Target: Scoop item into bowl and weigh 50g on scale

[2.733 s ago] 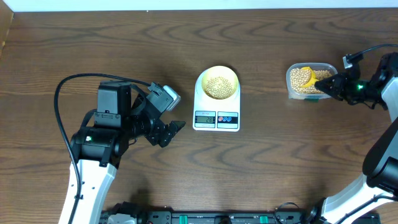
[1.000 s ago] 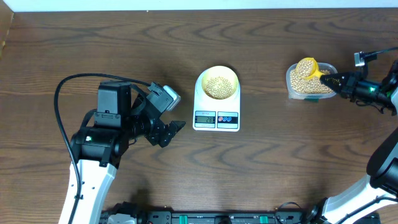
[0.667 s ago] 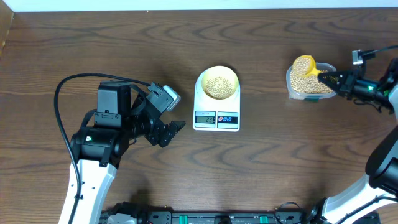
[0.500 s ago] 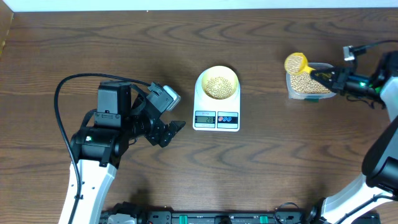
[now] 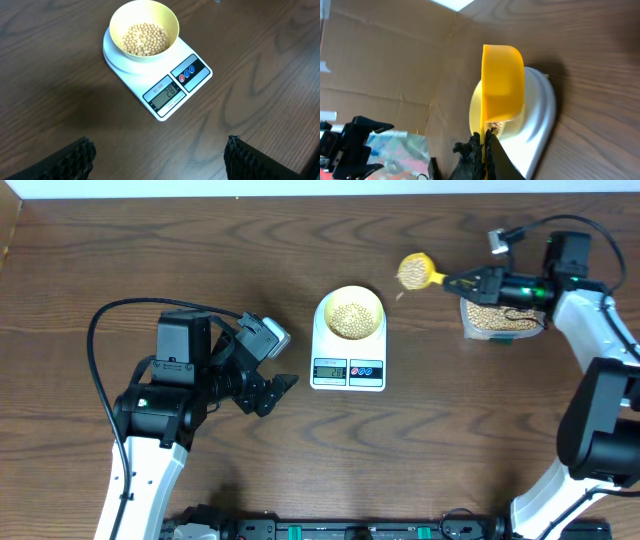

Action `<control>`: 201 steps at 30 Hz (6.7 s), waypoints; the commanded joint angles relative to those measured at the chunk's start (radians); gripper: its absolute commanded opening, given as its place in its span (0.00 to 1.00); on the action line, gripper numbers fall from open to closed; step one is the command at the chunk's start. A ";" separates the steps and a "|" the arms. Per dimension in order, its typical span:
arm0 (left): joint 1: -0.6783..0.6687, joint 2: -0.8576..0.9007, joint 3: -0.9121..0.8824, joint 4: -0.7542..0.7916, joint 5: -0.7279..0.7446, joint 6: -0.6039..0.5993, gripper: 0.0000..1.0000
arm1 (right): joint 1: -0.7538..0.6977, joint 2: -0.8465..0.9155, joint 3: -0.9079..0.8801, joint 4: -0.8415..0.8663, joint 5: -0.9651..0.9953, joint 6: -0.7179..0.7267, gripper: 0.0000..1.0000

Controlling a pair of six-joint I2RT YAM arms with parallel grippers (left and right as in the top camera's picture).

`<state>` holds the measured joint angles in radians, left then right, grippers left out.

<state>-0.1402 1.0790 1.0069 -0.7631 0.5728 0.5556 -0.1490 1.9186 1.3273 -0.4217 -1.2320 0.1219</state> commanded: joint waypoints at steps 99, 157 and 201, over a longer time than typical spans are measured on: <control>0.004 0.000 -0.004 -0.003 -0.002 0.013 0.84 | 0.262 0.008 -0.002 0.063 0.187 -0.550 0.01; 0.004 0.000 -0.004 -0.003 -0.002 0.013 0.84 | 0.271 0.008 -0.002 0.052 0.209 -0.601 0.01; 0.004 0.000 -0.004 -0.003 -0.002 0.013 0.84 | 0.318 0.008 -0.002 0.042 0.280 -0.565 0.01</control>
<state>-0.1402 1.0790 1.0069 -0.7631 0.5728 0.5552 0.1581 1.9198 1.3273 -0.3840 -0.9623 -0.4500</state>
